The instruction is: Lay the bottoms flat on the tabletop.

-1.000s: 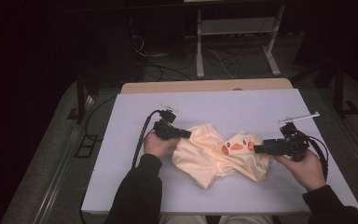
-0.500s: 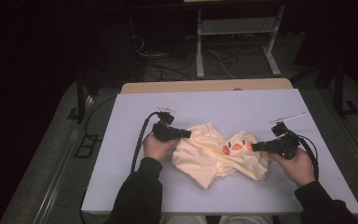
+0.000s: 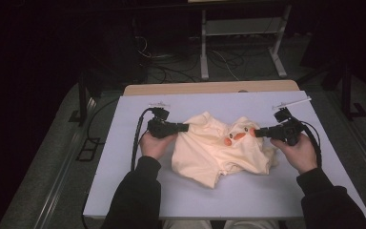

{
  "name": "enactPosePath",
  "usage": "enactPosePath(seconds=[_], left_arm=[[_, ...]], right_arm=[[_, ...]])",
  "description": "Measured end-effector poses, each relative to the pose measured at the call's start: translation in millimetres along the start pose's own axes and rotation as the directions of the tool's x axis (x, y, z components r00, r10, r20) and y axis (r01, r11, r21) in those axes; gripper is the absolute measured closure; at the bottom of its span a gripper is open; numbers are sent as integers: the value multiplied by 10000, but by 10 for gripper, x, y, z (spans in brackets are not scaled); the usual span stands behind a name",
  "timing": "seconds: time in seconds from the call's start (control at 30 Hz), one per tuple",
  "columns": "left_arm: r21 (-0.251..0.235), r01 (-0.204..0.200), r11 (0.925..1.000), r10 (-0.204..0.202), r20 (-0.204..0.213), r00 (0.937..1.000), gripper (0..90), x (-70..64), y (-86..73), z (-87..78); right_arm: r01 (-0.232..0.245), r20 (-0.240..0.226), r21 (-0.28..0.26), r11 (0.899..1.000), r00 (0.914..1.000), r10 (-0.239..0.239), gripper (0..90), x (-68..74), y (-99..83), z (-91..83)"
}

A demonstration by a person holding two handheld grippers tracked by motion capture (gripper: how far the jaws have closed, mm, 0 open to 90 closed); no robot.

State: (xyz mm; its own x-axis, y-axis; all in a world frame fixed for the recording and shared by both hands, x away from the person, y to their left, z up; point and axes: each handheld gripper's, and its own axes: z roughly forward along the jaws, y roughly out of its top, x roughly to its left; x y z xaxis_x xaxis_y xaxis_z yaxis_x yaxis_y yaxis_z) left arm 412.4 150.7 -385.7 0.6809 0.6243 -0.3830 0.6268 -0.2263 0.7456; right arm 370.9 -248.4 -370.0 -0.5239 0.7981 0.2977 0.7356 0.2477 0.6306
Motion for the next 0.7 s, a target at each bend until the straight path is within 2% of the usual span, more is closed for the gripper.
enactPosePath(seconds=[0.17, 0.3, 0.4, 0.5, 0.7], left_arm=[[-557, 135, 9984, -153, -322, 9994, 834, 49, 145, -128], [-1118, 293, 9933, -350, -488, 9982, 834, 88, 241, -226], [-1391, 252, 9900, -357, -740, 9966, 834, 131, 286, -277], [-1548, 503, 9867, -653, -936, 9935, 835, 220, 272, -279], [-1334, 551, 9895, -714, -1203, 9902, 835, 325, 227, -193]], right_arm=[[83, -1, -147, 9999, 10000, -83, 817, -30, 309, -21], [235, 107, -361, 9991, 9997, -231, 816, -68, 529, -36], [305, 113, -556, 9980, 9995, -299, 816, -104, 663, -34], [166, 77, -589, 9981, 9998, -162, 816, -152, 718, 18], [-169, 116, -221, 9996, 9998, 171, 815, -299, 700, 288]])
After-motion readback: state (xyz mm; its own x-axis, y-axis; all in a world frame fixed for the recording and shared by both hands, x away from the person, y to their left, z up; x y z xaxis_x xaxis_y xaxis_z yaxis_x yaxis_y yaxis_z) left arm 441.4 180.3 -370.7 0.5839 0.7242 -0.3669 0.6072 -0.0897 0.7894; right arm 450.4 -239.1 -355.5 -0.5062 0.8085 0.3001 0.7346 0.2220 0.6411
